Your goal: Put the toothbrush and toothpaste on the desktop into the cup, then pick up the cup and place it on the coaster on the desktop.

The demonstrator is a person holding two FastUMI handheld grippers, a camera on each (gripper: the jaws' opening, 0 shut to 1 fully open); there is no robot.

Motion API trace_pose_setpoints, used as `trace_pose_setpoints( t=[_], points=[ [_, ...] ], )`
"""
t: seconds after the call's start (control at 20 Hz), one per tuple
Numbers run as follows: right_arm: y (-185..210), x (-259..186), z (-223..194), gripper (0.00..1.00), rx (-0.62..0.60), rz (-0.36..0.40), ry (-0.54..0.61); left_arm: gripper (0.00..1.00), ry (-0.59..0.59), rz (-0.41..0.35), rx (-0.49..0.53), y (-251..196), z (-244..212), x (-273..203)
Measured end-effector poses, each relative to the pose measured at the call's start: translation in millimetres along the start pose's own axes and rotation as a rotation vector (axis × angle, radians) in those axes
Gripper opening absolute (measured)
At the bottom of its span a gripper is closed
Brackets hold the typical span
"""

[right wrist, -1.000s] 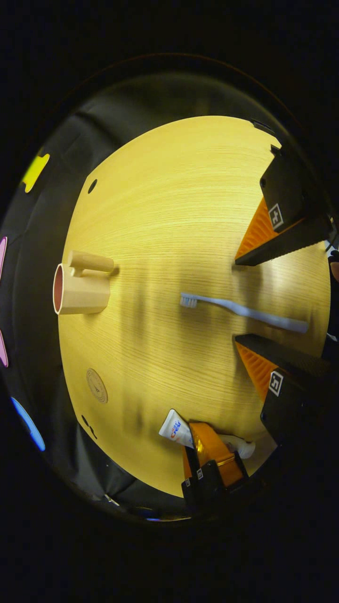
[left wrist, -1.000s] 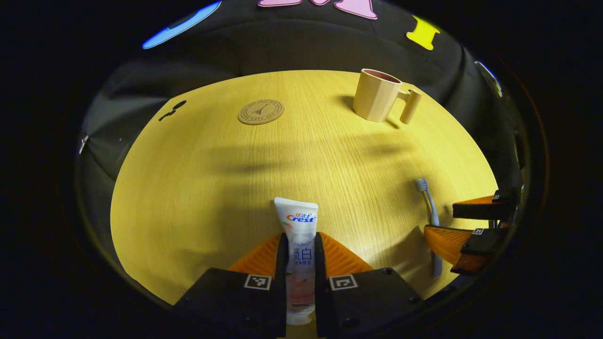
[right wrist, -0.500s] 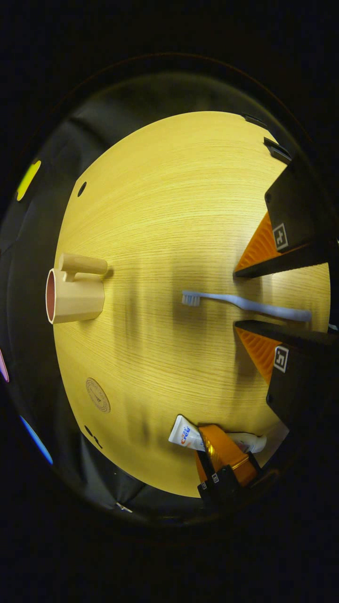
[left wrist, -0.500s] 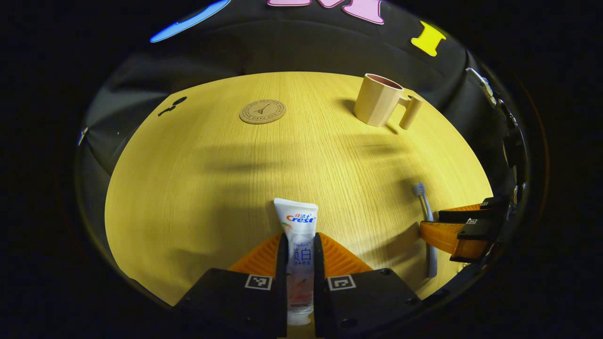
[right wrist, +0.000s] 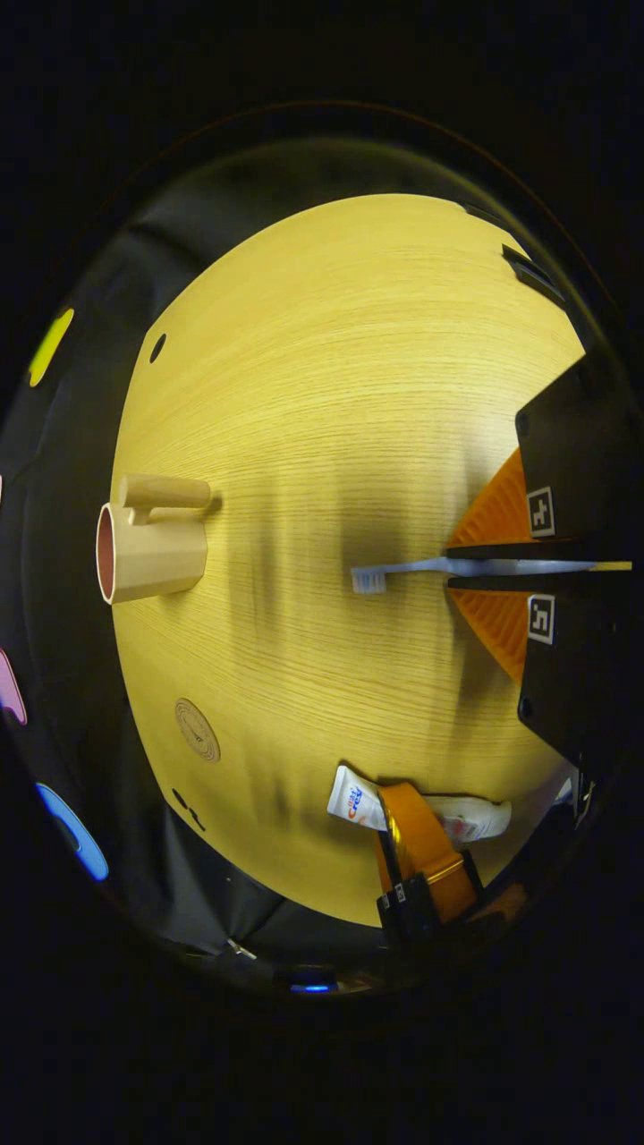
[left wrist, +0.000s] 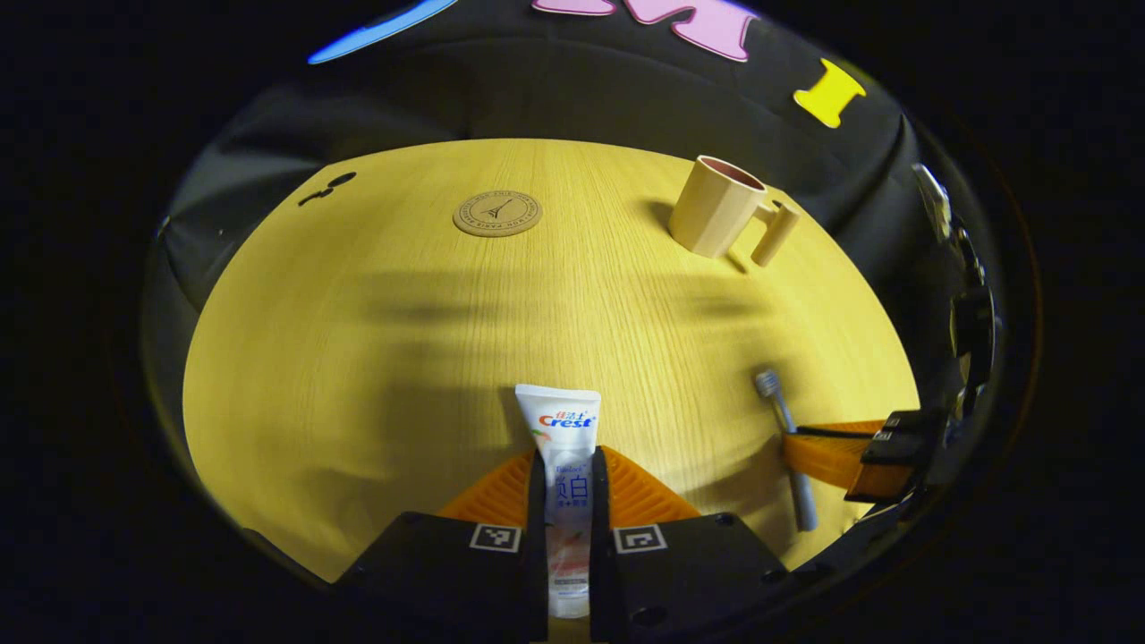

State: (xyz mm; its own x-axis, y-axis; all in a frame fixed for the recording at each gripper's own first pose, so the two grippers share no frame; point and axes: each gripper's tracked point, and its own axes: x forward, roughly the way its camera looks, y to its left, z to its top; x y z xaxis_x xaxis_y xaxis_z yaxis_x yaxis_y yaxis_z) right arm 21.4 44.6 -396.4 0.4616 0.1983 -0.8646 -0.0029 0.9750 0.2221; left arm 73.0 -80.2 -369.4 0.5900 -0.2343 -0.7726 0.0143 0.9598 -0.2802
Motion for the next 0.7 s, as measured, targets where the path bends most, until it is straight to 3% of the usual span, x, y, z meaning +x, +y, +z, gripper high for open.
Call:
trace_pose_setpoints(
  t=[0.25,0.3,0.35,0.45,0.5,0.6,0.7],
  points=[
    [-4.7,-30.2,33.4,0.09,0.031,0.093,-0.194,0.22,-0.156,-0.037,-0.015,-17.9,41.8,-28.4],
    [-6.7,-40.5,43.5,0.08,0.039,0.113,-0.254,0.17,-0.201,-0.052,-0.021,-24.9,55.5,-35.7],
    [-9.7,-53.3,54.4,0.08,0.043,0.133,-0.312,0.22,-0.249,-0.071,-0.023,-32.5,70.1,-45.4],
    [-17.7,-76.3,73.6,0.08,0.043,0.163,-0.406,0.22,-0.349,-0.106,-0.020,-49.6,101.2,-62.3],
    [-23.9,-84.7,80.7,0.08,0.044,0.173,-0.443,0.17,-0.402,-0.129,-0.021,-61.4,119.0,-70.8],
    [-33.6,-103.2,80.5,0.08,0.054,0.191,-0.498,0.22,-0.500,-0.186,-0.036,-88.1,155.8,-84.5],
    [-42.8,-115.7,84.5,0.08,0.076,0.212,-0.524,0.17,-0.582,-0.237,-0.061,-110.0,191.2,-95.3]
  ],
)
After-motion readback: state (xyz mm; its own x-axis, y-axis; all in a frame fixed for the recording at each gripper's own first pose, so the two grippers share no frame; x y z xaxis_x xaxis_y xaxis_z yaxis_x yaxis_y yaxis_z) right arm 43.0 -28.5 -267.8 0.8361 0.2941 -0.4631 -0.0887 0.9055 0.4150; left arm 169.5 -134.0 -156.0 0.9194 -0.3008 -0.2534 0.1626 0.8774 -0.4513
